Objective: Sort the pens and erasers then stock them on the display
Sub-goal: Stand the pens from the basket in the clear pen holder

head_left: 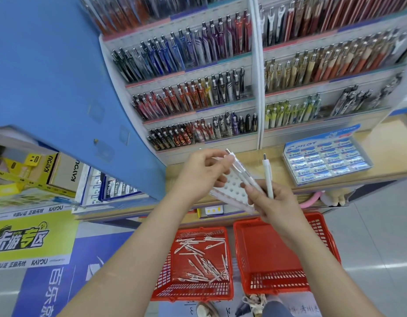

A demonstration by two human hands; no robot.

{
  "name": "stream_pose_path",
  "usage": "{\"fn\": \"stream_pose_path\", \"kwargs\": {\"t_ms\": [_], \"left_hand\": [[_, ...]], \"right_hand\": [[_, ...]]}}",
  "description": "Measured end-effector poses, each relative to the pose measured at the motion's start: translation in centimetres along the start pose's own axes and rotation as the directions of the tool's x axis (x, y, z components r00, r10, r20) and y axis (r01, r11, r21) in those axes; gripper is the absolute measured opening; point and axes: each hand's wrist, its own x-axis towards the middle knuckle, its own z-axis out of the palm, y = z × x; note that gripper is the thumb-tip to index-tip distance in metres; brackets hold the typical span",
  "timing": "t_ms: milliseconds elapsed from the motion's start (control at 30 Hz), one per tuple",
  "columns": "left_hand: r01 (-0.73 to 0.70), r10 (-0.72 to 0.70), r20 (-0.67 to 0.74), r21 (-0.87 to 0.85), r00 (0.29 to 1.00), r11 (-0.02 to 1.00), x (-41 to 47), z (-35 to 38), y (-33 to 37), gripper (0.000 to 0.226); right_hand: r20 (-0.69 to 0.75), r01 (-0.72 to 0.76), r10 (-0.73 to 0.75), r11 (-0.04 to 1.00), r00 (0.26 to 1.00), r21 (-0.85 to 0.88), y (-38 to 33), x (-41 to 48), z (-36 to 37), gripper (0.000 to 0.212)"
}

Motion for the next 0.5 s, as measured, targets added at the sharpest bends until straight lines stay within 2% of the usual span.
{"fn": "stream_pose_path", "kwargs": {"t_ms": [100, 233, 267, 400, 433, 500], "left_hand": [[0.013, -0.015, -0.014, -0.151, 1.0, 0.988, 0.1, 0.2, 0.1, 0.018], [0.008, -0.017, -0.042, -0.215, 0.999, 0.977, 0.3, -0.8, -0.2, 0.017], [0.003, -0.016, -0.055, -0.227, 0.998, 0.974, 0.3, -1.1, -0.3, 0.013], [-0.016, -0.008, -0.128, -0.183, 0.992, 0.983, 0.3, -2.4, -0.9, 0.009], [-0.02, -0.008, -0.149, -0.185, 0.989, 0.983, 0.3, -2.7, -1.1, 0.009], [-0.014, -0.024, -0.162, -0.23, 0.987, 0.973, 0.1, -2.9, -1.3, 0.009]], "right_hand": [[0.033, -0.028, 0.025, 0.995, 0.999, 0.092, -0.4, -0.1, 0.3, 0.041], [0.029, -0.099, 0.095, 0.952, 0.995, 0.291, -0.3, -0.2, 0.3, 0.025], [-0.013, -0.09, 0.097, 0.959, 0.995, 0.269, 0.0, -0.1, 0.1, 0.026], [-0.271, -0.083, 0.075, 0.996, 0.96, -0.016, 1.7, 0.8, -0.4, 0.028], [-0.289, -0.097, 0.088, 0.995, 0.953, -0.017, 1.8, 0.8, -0.5, 0.029], [-0.229, -0.132, 0.16, 0.982, 0.96, 0.133, 1.3, 0.6, -0.2, 0.029]]}}
